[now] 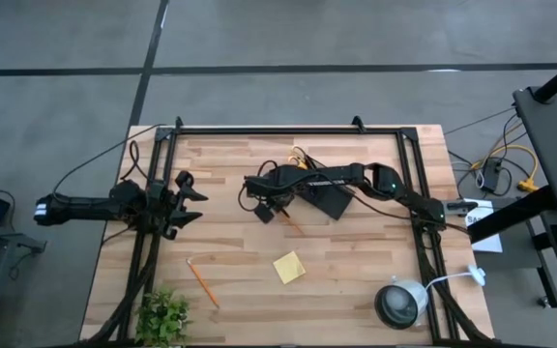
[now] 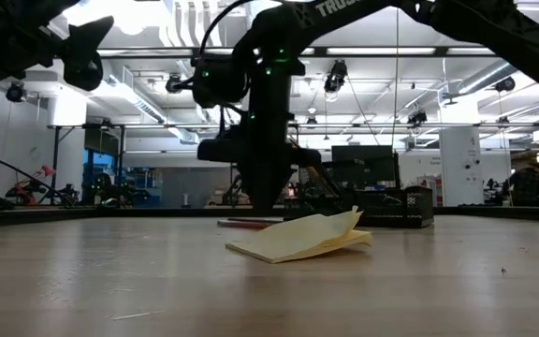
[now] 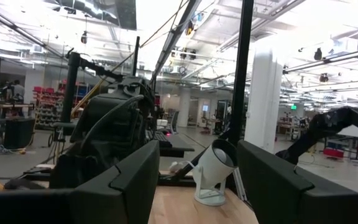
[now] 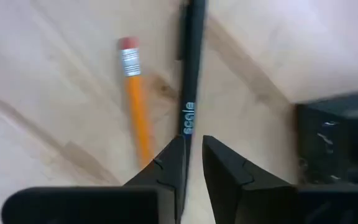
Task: Pick and place office supplies into organizer
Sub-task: Put the black pen into the black desk organizer, then put the top yellow pencil into the black desk organizer
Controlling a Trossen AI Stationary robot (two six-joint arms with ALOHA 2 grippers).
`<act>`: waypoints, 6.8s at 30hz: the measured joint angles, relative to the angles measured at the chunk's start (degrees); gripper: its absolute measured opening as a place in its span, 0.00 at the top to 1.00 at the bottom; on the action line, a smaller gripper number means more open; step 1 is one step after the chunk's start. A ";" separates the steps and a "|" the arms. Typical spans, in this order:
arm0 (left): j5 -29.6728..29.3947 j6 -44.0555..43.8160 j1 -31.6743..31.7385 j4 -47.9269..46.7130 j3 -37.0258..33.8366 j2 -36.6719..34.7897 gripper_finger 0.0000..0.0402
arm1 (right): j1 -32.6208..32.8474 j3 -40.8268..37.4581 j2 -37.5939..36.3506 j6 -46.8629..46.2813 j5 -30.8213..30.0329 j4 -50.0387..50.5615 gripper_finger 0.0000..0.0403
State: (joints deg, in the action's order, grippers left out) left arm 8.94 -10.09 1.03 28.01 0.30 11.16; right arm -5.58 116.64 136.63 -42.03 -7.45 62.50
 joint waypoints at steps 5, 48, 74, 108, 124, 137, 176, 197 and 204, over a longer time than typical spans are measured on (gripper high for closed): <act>-0.01 0.00 -0.01 0.04 0.00 0.05 0.50 | 0.04 0.22 -5.17 -2.78 -4.64 0.53 0.93; -0.01 0.00 0.00 0.00 0.00 0.07 0.50 | 0.46 0.37 3.90 1.05 1.43 -1.93 0.93; -0.02 0.00 0.00 0.02 0.00 0.04 0.50 | 2.72 -7.96 -17.56 -19.40 -35.99 6.34 0.97; 0.00 0.00 0.00 0.01 0.00 -0.02 0.50 | 1.01 -41.15 -27.84 -21.88 -49.87 -15.26 0.75; 0.01 0.00 -0.01 0.00 0.00 0.05 0.50 | 6.73 -34.19 -31.78 -2.63 -26.19 -13.96 0.60; -0.01 0.00 0.00 0.02 0.00 0.07 0.50 | 10.65 -34.49 -27.09 8.90 0.35 -14.35 0.62; -9.34 -29.26 0.05 30.37 4.04 2.10 0.50 | 13.68 -33.53 -28.51 3.07 7.31 -12.63 0.84; 5.80 5.17 7.75 -33.90 34.35 41.90 0.89 | 15.28 -37.60 -28.51 5.64 5.70 -12.31 0.89; 5.69 21.80 11.87 -44.42 41.00 56.36 0.78 | 17.27 -37.69 -28.51 5.35 4.25 -13.18 0.89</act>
State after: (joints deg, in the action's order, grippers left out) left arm 14.62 11.72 12.90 -16.42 41.29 67.51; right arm 11.69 78.95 108.12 -36.68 -3.21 49.33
